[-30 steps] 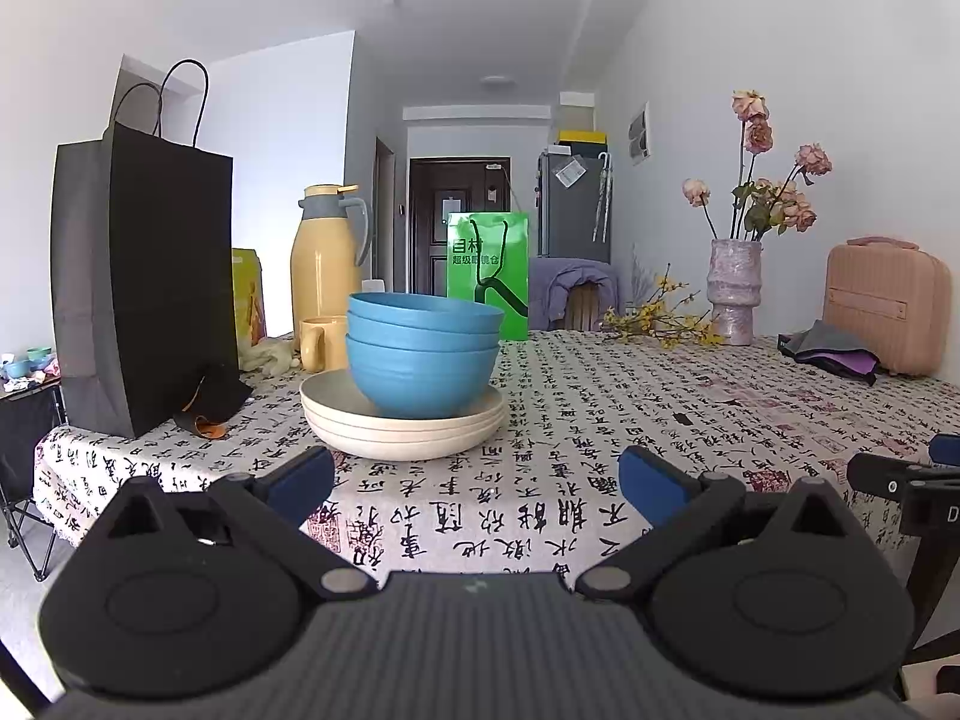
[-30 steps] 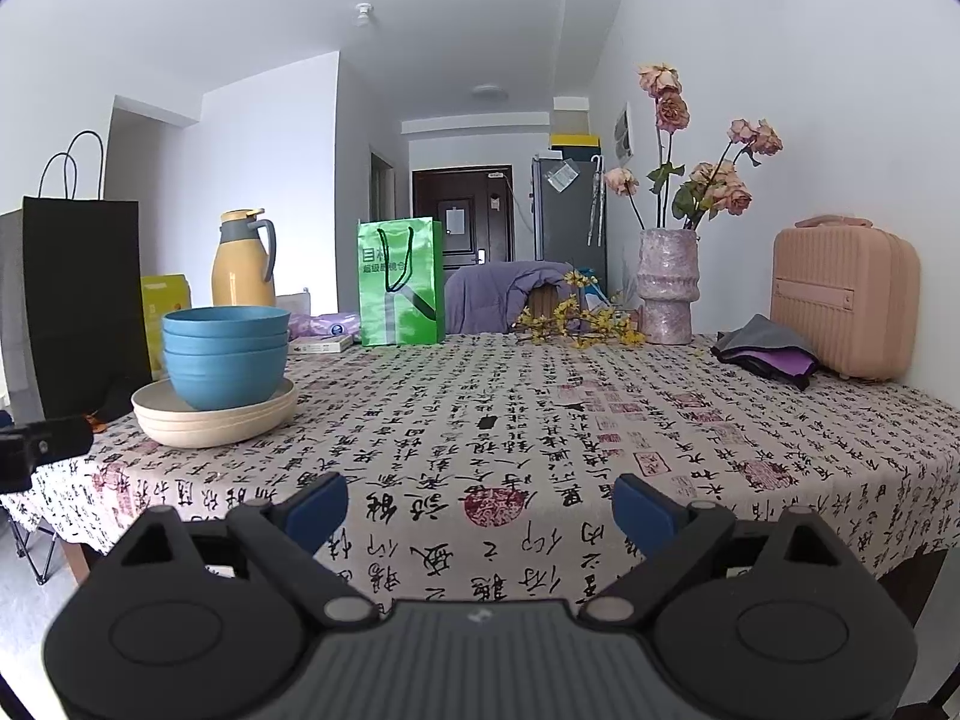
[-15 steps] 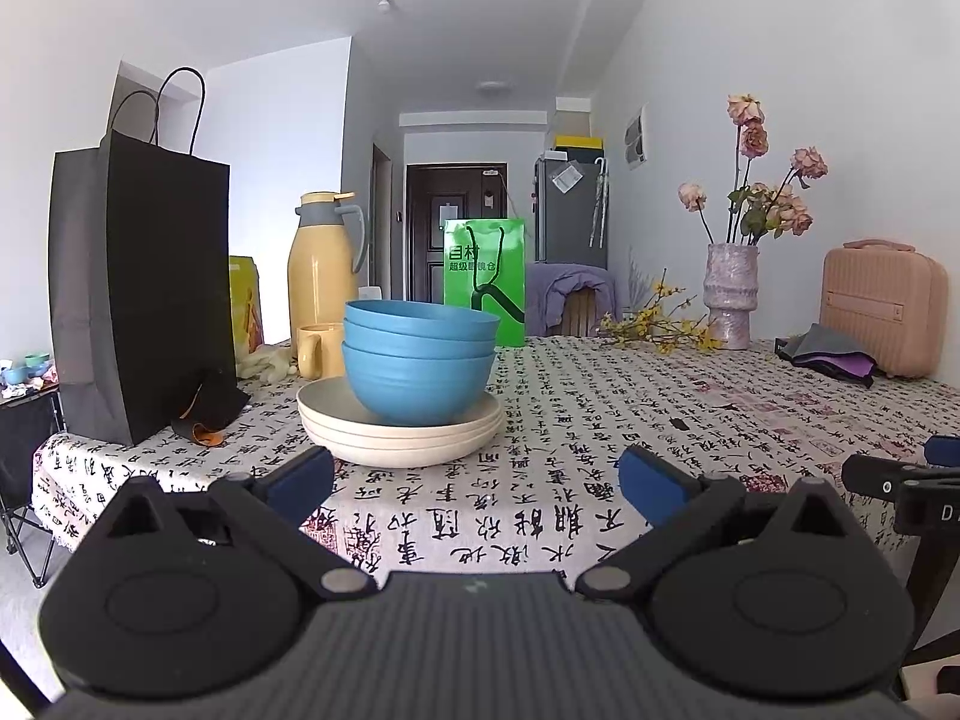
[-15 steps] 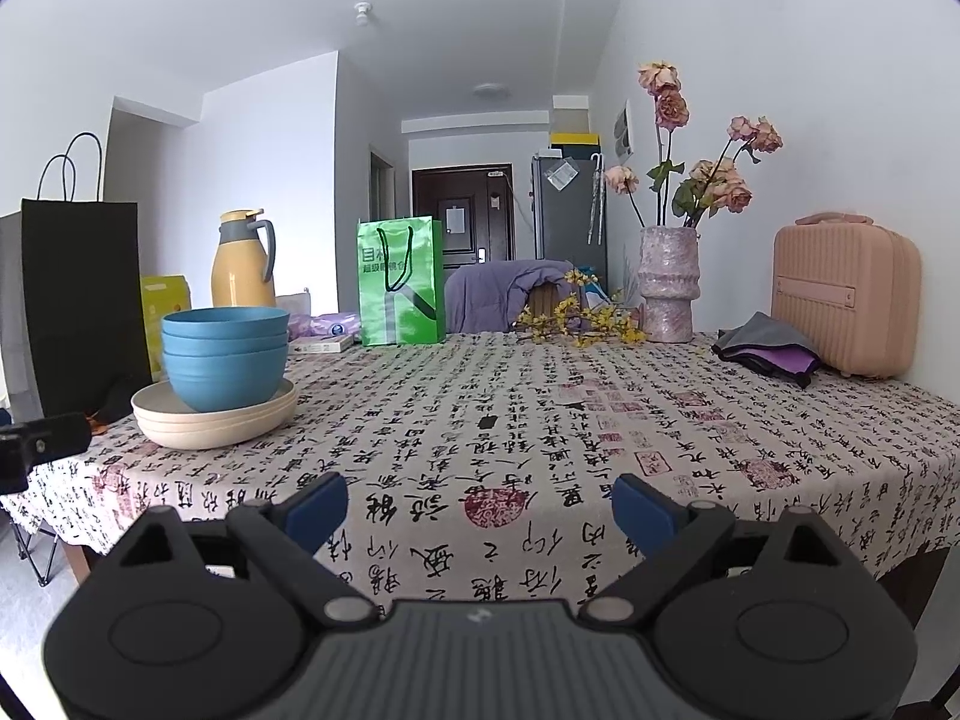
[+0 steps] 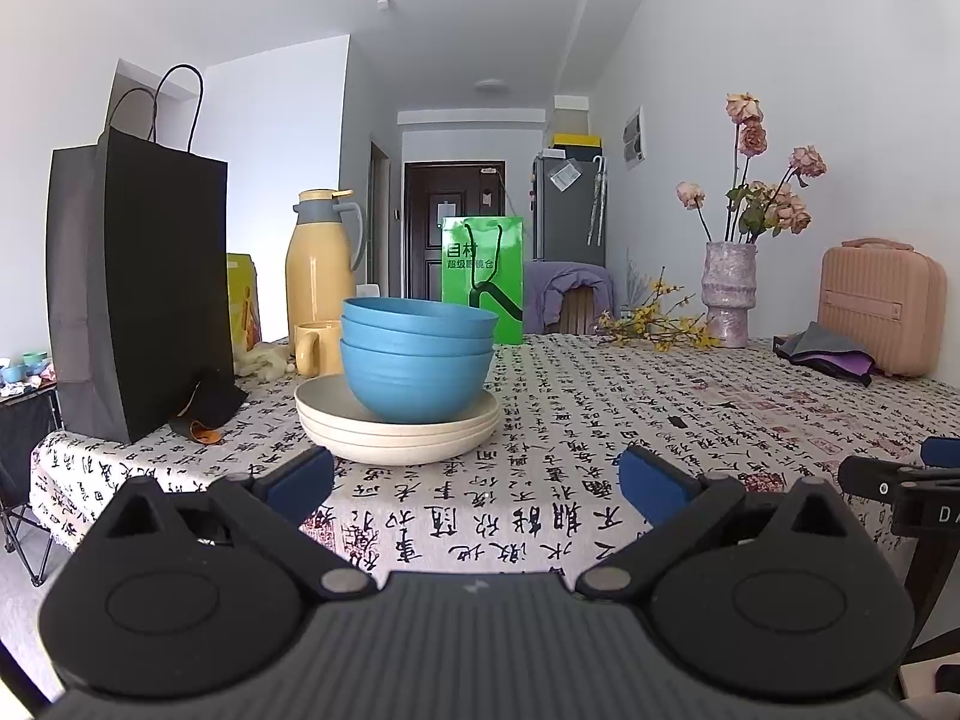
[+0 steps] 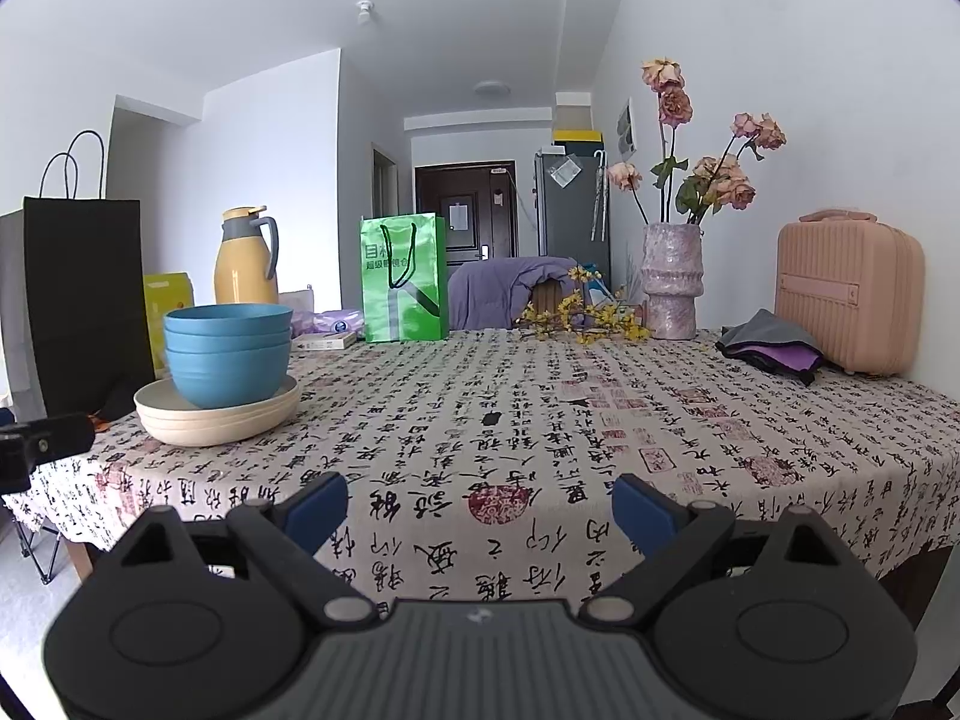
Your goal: Organize plates and bowls
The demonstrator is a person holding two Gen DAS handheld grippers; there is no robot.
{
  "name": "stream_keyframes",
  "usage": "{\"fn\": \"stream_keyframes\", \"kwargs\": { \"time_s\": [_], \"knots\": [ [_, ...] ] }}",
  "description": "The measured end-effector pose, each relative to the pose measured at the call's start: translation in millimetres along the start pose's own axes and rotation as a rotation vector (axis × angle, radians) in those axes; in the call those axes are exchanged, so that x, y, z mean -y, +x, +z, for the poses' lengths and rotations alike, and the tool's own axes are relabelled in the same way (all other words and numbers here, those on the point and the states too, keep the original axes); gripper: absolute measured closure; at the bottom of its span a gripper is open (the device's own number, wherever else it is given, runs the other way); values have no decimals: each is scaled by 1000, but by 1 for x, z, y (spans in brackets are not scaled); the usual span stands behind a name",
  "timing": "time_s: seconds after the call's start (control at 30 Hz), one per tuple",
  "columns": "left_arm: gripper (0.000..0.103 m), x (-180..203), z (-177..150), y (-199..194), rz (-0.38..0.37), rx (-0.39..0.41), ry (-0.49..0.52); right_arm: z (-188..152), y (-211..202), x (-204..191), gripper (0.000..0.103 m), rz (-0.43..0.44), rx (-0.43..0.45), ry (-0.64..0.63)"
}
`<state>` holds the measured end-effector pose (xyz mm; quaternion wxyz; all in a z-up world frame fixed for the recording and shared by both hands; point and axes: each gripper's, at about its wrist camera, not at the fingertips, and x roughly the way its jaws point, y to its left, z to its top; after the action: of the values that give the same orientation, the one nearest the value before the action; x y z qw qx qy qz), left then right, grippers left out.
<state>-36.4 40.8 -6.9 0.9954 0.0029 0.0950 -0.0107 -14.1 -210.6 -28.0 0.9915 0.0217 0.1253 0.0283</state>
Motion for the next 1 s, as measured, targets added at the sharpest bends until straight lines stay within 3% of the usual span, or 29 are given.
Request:
{"fn": "stream_keyframes", "kwargs": {
  "time_s": [1.0],
  "knots": [
    [0, 0, 0, 0, 0, -8, 0, -1, 1, 1, 8, 0, -4, 5]
  ]
}}
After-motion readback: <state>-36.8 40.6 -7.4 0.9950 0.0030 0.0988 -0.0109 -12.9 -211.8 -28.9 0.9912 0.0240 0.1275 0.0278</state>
